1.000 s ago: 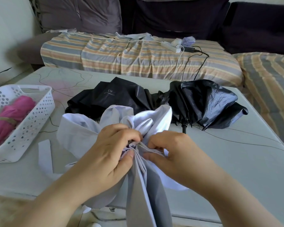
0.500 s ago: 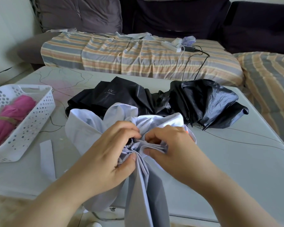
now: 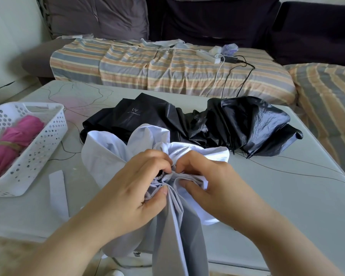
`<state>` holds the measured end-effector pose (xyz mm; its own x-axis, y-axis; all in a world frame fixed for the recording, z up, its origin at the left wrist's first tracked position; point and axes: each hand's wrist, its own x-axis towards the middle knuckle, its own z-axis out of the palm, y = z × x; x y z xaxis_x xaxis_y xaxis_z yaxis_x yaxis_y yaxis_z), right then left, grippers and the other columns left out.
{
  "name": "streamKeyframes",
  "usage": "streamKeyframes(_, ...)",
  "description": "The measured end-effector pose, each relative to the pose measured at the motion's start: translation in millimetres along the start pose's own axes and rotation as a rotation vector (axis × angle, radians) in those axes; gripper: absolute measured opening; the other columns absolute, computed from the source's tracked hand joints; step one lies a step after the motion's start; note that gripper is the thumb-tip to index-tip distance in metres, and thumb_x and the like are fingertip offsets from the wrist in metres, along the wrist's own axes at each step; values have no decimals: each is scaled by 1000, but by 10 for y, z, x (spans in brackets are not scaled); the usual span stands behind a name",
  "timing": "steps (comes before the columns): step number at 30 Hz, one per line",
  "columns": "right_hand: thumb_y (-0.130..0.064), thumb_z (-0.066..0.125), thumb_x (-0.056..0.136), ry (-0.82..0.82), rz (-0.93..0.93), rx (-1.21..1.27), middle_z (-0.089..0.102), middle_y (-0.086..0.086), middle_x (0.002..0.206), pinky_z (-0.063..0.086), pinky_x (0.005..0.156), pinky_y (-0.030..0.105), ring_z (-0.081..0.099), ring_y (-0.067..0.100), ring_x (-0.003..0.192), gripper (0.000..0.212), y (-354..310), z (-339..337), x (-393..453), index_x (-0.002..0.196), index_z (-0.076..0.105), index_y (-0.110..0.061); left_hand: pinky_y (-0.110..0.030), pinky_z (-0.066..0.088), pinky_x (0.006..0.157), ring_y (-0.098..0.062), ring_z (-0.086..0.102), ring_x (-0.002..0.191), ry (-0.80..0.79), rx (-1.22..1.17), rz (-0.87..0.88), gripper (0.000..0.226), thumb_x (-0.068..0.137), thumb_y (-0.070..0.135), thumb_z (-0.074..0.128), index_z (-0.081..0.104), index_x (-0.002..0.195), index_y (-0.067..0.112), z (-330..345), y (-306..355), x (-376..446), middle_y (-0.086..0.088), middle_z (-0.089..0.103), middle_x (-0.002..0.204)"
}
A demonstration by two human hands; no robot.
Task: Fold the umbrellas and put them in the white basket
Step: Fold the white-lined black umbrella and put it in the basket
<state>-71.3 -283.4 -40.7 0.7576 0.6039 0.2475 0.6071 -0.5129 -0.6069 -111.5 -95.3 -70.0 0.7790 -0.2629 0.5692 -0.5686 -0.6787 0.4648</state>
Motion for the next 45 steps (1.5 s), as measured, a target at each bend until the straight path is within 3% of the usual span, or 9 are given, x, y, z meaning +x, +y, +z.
streamKeyframes(3, -20, 65, 84, 50, -37, -55, 52, -23, 85, 45, 67, 23, 53, 1, 83, 32, 48, 38, 18, 95, 43, -40, -24, 45, 77, -5, 54, 99, 20, -59, -28, 21, 78, 22, 54, 45, 97, 24, 6, 16, -20, 12, 52, 113)
streamKeyframes(7, -43, 55, 76, 223, -151, -161, 44, -16, 95, 36, 65, 17, 46, 8, 79, 23, 80, 88, 68, 94, 44, -33, -18, 44, 76, 0, 54, 95, 24, -51, -51, 28, 75, 18, 59, 44, 96, 26, 31, 31, -34, 16, 53, 115)
streamKeyframes(16, -31, 60, 78, 352, -225, -214, 54, 0, 76, 49, 58, 36, 54, 23, 68, 19, 104, 215, 95, 76, 66, -13, -27, 45, 87, -7, 51, 105, -13, 66, 59, 17, 81, 14, 54, 61, 96, 19, 34, -11, 2, 6, 55, 113)
streamKeyframes(24, -27, 65, 82, 241, -162, -210, 53, -8, 74, 44, 50, 28, 51, 13, 63, 10, 198, 99, 24, 73, 64, -22, -26, 41, 91, -14, 52, 104, -5, 162, 148, 10, 87, 14, 46, 53, 94, 18, -29, -56, 32, 5, 54, 112)
streamKeyframes(29, -20, 62, 84, 143, -29, 39, 57, -15, 71, 40, 60, 16, 53, 3, 70, 4, 164, 119, -9, 81, 60, -21, -25, 39, 92, -13, 51, 106, -36, 169, 144, 9, 87, 15, 47, 53, 92, 18, -11, -40, 26, 7, 52, 113)
streamKeyframes(32, -17, 62, 84, 100, -7, 126, 63, -15, 77, 45, 64, 19, 59, 5, 74, 16, 130, 102, -9, 85, 53, -31, -24, 39, 93, -12, 51, 105, -38, 168, 144, 11, 88, 16, 47, 57, 93, 16, 22, -5, 21, 5, 50, 119)
streamKeyframes(37, -10, 56, 86, 34, -16, 142, 63, -11, 84, 48, 75, 30, 62, 11, 80, 26, 135, 51, -15, 87, 49, -36, -25, 37, 95, -16, 49, 107, -56, 208, 159, 9, 88, 16, 45, 53, 92, 18, 35, -35, 37, 7, 56, 118)
streamKeyframes(42, -17, 64, 80, 176, -129, -95, 50, -15, 88, 41, 67, 16, 49, 2, 79, 15, 192, 41, -1, 87, 60, -30, -30, 40, 92, -20, 50, 103, -57, 247, 178, 11, 89, 15, 45, 53, 96, 18, 47, -60, 47, 4, 61, 109)
streamKeyframes(45, -22, 65, 79, 167, -101, -118, 46, -15, 88, 38, 65, 20, 45, 3, 78, 9, 234, 33, -9, 86, 67, -27, -32, 41, 91, -22, 50, 101, -64, 266, 197, 16, 90, 14, 45, 58, 100, 17, 50, -53, 43, 1, 60, 108)
